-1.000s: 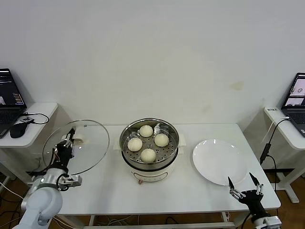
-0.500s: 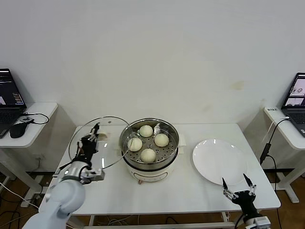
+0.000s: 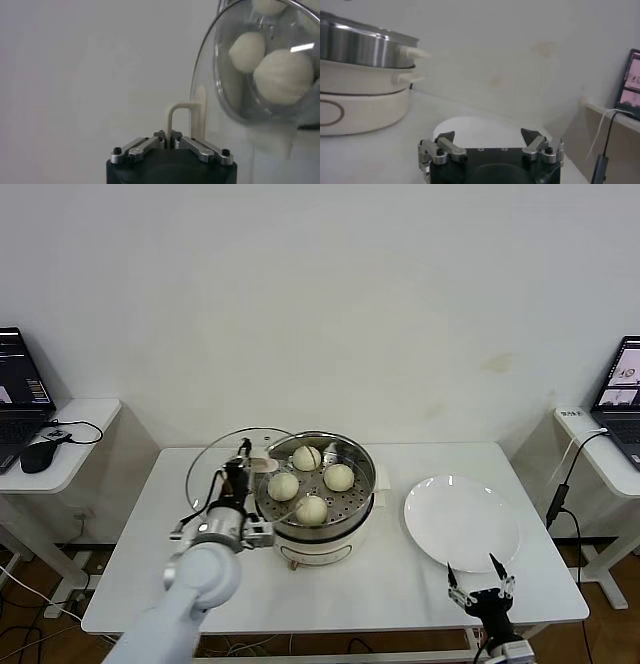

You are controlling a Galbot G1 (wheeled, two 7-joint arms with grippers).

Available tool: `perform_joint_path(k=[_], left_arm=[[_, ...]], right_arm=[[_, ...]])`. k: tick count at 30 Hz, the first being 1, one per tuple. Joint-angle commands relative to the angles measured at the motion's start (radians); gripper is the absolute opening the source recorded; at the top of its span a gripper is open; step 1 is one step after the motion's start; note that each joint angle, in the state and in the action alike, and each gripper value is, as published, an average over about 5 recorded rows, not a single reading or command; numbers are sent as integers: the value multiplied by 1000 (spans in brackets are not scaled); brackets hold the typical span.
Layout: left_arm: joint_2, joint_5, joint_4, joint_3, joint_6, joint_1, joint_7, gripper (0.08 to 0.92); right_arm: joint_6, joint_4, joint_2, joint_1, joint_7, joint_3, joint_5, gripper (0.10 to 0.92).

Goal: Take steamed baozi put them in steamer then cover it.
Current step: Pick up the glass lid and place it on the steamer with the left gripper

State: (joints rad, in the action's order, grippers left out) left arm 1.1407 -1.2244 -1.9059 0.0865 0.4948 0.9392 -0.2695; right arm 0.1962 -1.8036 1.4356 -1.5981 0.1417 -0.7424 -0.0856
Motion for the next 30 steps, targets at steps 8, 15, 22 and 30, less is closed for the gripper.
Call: perform_joint_path(k=[8,15,22,30], left_arm=[[262,-238,114,-128,40,-84,-95,134],[300,-251,152,-140,37,-86,-88,134],[321,-260,188,-138,33,-92,-82,134],[335,-260,220,-137,28,-102,-75,134]], right_arm=[[11,33,33,12,-21,16,-73,823],[10,34,36,8,-26,25,-75,823],[11,36,36,4,-25,31,-78,823],[12,38,33,0,-24,32,-79,823]])
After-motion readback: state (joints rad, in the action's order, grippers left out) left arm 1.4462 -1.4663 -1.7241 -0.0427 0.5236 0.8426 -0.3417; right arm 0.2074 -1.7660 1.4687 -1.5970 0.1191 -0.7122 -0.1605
